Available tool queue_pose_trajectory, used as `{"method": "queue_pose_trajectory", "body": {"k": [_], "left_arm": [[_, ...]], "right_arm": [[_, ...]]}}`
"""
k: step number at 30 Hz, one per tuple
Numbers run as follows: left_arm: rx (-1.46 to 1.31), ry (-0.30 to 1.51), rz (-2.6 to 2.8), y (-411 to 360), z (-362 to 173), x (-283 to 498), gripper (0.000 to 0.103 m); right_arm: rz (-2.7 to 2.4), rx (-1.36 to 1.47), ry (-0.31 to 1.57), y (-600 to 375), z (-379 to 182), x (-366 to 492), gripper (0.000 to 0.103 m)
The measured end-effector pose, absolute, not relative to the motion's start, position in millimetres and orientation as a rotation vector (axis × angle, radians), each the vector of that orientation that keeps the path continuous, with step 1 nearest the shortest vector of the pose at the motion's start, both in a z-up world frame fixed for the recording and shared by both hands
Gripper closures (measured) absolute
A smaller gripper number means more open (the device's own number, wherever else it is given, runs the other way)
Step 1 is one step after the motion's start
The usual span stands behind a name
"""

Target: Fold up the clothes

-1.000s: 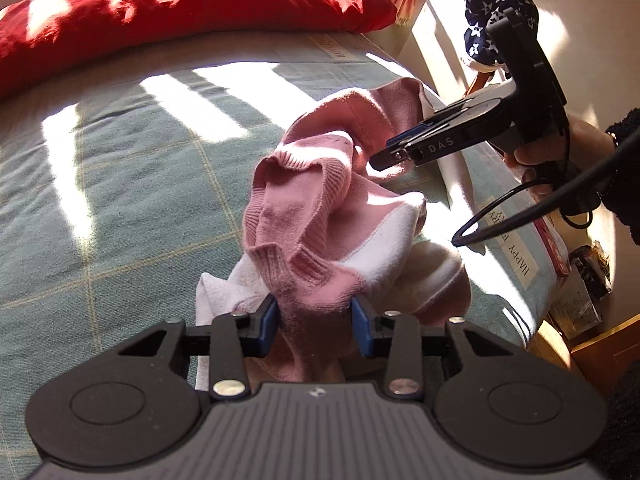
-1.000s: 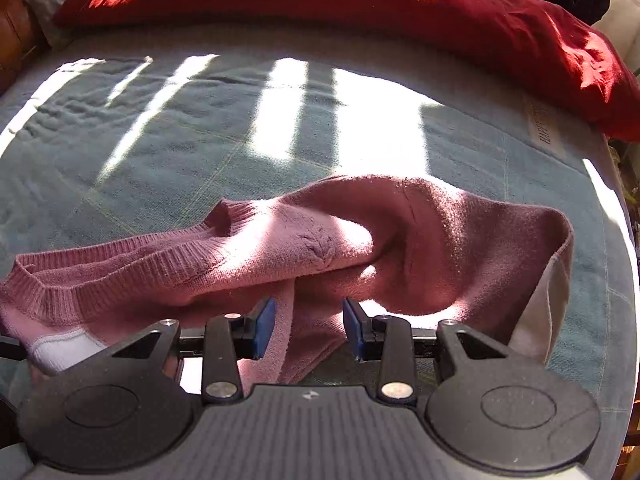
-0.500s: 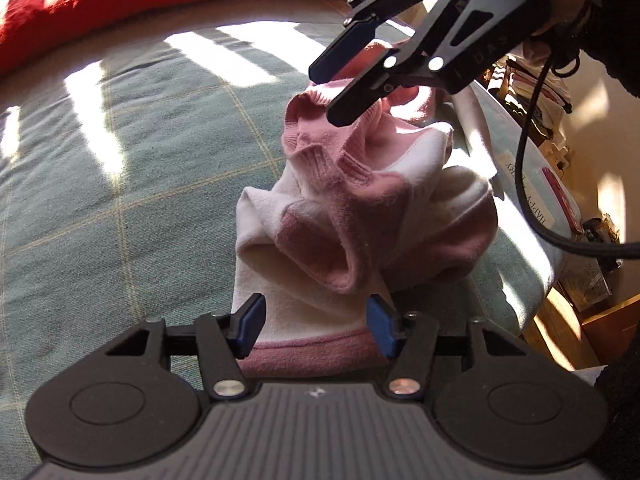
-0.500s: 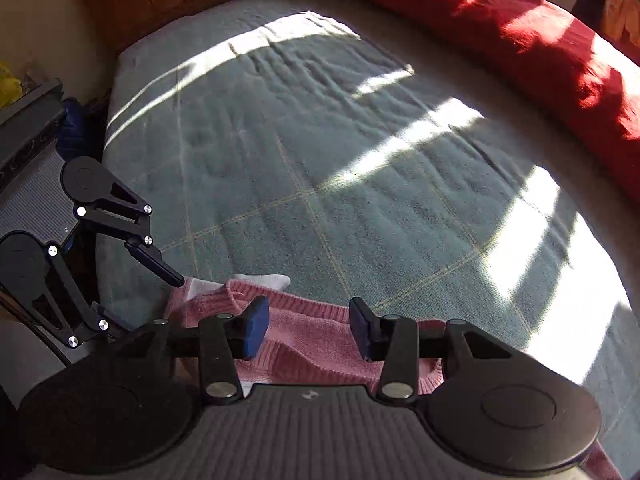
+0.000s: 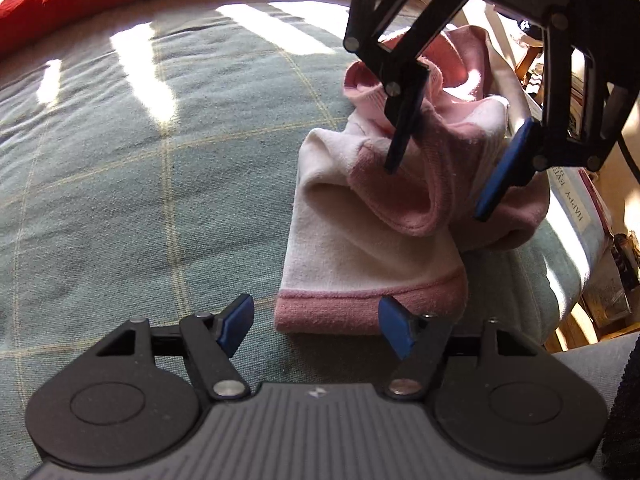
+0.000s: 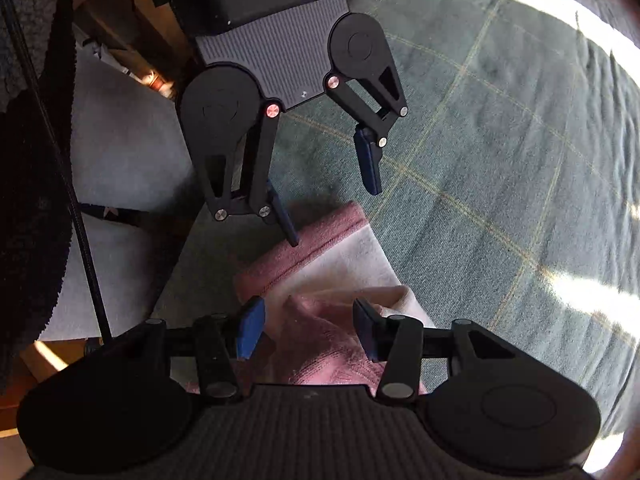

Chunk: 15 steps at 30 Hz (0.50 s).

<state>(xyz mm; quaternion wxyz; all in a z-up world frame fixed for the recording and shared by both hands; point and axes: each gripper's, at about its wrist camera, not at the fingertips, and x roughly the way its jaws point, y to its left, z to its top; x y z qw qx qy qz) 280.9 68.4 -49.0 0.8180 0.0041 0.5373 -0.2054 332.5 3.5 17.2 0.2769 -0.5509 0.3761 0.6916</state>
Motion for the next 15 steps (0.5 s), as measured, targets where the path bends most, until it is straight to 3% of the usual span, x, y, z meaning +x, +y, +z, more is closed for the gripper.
{"method": "queue_pose_trajectory", "body": {"k": [2, 3, 6, 15], "left_arm": [[-0.004, 1.137, -0.434, 72, -51, 280, 0.033], [-0.009, 1.135, -0.432, 74, -51, 280, 0.033], [-0.024, 1.132, -0.421, 81, -51, 282, 0.033], [-0.068, 1.095, -0.436, 97, -43, 309, 0.033]], "right_arm": [[1.860, -1.566, 1.009, 3, 11, 329, 0.059], [1.850, -1.615, 0.994, 2, 7, 329, 0.074], [1.838, -1.664, 0.966, 4, 6, 335, 0.084], [1.555, -1.643, 0.827, 16, 21, 398, 0.087]]}}
